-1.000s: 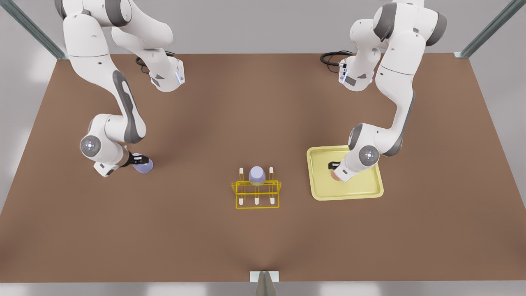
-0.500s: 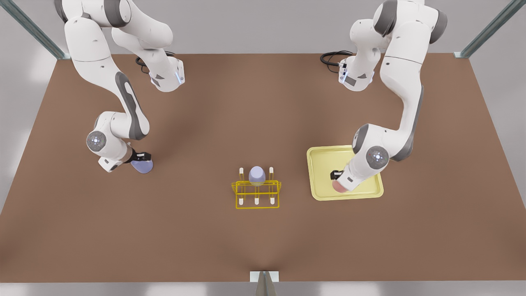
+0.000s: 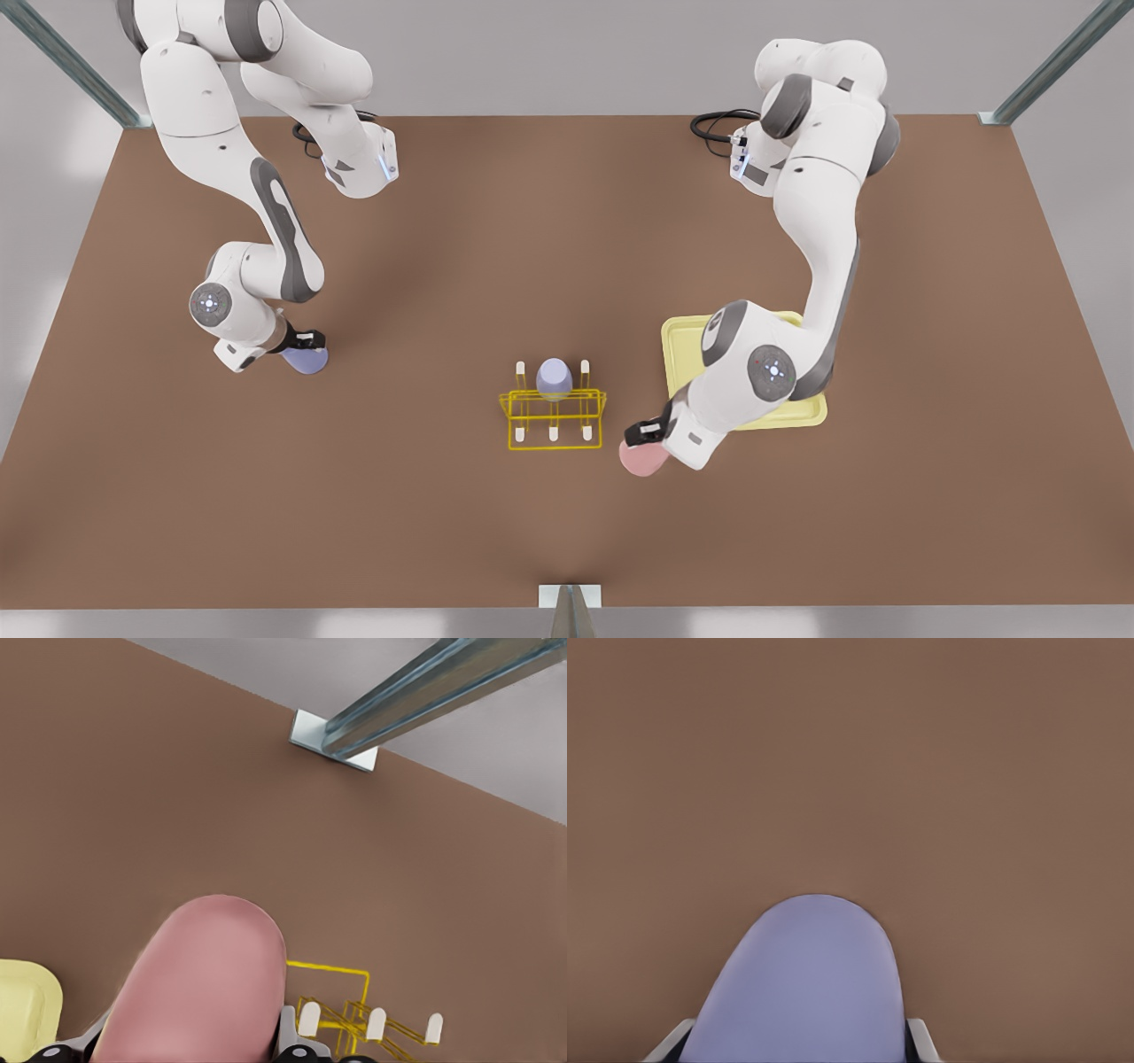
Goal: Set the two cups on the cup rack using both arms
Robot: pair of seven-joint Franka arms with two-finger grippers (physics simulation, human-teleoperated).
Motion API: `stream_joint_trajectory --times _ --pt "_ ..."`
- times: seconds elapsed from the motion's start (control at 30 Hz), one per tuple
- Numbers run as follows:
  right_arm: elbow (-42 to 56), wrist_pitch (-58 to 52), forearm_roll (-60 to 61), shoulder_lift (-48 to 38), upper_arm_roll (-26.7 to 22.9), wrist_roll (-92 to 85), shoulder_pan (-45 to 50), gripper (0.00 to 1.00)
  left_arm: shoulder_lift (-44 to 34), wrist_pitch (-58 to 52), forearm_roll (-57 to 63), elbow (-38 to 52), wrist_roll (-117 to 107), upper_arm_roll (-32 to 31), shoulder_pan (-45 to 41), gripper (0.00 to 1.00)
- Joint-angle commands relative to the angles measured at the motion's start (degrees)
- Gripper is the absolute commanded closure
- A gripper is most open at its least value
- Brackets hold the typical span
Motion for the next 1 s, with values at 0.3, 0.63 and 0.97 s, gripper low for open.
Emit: stream_joint_trajectory --times 0.3,0.63,0.97 --pt "1.6 -1.9 -0.1 -0.8 0.3 -1.1 0.1 0.16 3.2 2.0 -2.6 -0.2 -21.4 -1.2 -4.6 0.25" --pt "6.5 -2.6 8.0 0.1 5.9 -5.5 0.9 0.17 4.6 2.8 -2.6 -0.2 -21.5 -1.1 -5.2 0.00" --pt "17.1 -2.8 26.3 4.7 5.9 -4.8 15.6 0.17 -29.2 -33.3 12.6 -18.0 20.3 2.1 12.2 0.00"
